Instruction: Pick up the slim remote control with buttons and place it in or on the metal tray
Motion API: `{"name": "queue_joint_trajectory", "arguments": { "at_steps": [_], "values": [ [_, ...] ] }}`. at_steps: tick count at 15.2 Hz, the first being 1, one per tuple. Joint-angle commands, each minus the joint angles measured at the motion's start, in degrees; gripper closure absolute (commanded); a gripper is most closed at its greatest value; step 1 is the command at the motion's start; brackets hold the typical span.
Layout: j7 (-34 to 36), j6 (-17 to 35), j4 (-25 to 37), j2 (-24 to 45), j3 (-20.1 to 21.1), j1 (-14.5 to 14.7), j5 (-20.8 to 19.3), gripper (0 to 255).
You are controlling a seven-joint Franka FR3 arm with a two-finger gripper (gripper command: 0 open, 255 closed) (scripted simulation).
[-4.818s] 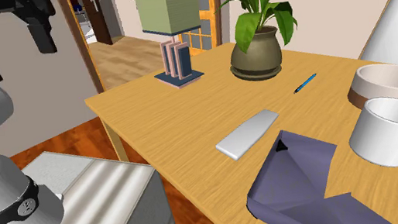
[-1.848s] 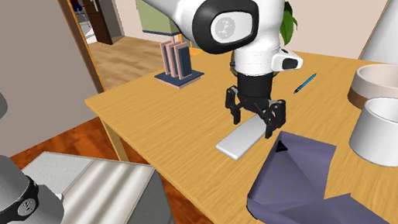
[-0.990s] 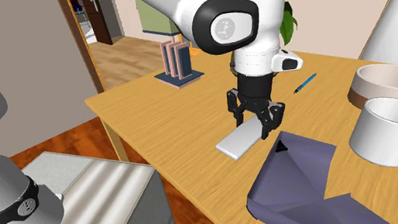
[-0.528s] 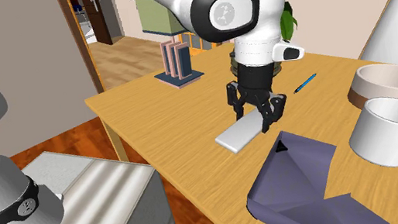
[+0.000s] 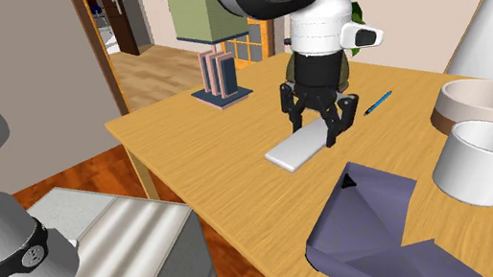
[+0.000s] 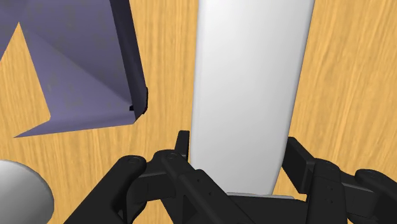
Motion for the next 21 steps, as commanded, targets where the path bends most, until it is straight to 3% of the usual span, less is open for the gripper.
{"name": "queue_joint_trajectory", "arguments": {
  "at_steps": [1,10,21],
  "values": [
    [-0.1,-1.5,1.0,-0.5,0.1,0.0,0.2,255],
    [-0.5,-7.8,5.3,-2.6,0.2,-0.1,0.8,255],
    [-13.2,-11.1,16.7,5.2,-4.6,-7.5,0.8,255]
  ]
}}
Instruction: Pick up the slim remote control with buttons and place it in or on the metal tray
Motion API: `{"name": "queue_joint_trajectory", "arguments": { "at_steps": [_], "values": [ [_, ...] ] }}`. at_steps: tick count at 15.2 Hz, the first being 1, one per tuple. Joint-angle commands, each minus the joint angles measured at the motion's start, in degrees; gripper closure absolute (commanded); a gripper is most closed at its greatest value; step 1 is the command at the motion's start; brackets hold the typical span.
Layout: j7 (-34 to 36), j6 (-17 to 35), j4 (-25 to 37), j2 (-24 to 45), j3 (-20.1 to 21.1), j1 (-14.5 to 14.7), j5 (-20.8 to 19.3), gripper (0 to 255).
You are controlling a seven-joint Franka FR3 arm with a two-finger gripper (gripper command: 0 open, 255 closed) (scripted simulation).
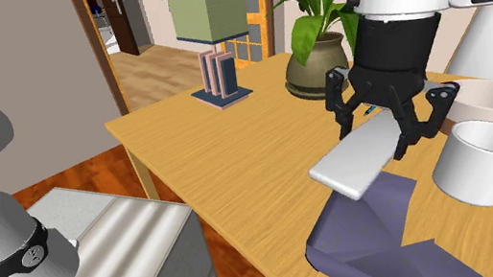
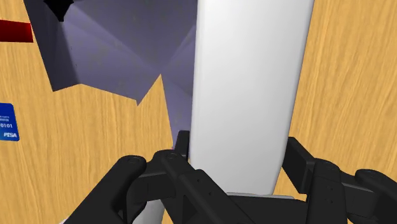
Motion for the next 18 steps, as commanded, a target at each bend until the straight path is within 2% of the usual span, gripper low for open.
{"name": "queue_joint_trajectory", "arguments": {
  "at_steps": [1,5,6,18],
  "values": [
    [-2.5,-1.2,3.5,2.2,-0.9,-1.5,0.0,255],
    [-6.7,-3.7,10.8,6.9,-2.2,-4.0,0.0,255],
    [-6.8,-3.8,11.0,7.1,-2.2,-4.1,0.0,255],
    [-6.5,4.6,4.5,8.9,-2.4,-4.1,-0.3,255]
  ]
}}
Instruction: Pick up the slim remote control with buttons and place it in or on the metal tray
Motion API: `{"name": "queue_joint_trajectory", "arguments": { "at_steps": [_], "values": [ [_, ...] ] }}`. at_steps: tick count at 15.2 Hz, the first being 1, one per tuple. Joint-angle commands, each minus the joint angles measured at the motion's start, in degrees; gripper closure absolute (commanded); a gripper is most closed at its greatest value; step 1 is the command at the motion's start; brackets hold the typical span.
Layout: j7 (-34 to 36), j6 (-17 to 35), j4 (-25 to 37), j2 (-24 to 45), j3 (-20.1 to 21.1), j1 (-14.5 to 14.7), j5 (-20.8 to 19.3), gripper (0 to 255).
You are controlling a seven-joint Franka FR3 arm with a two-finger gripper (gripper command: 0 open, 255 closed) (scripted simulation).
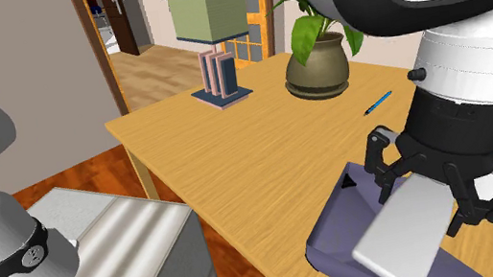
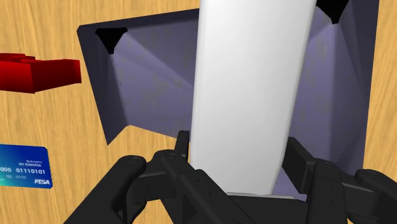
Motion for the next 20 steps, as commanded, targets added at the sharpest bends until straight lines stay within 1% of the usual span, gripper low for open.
{"name": "queue_joint_trajectory", "arguments": {
  "at_steps": [1,9,10,15,19,20],
  "values": [
    [0.0,2.0,-1.6,0.4,-0.1,-0.1,-0.1,255],
    [0.0,2.0,-1.6,0.4,-0.1,-0.1,-0.1,255],
    [0.0,2.0,-1.6,0.4,-0.1,-0.1,-0.1,0],
    [0.0,2.0,-1.6,0.4,-0.1,-0.1,-0.1,0],
    [-0.2,-4.4,3.0,-1.4,0.1,0.0,0.2,0],
    [-0.2,-4.4,3.0,-1.4,0.1,0.0,0.2,0]
  ]
}}
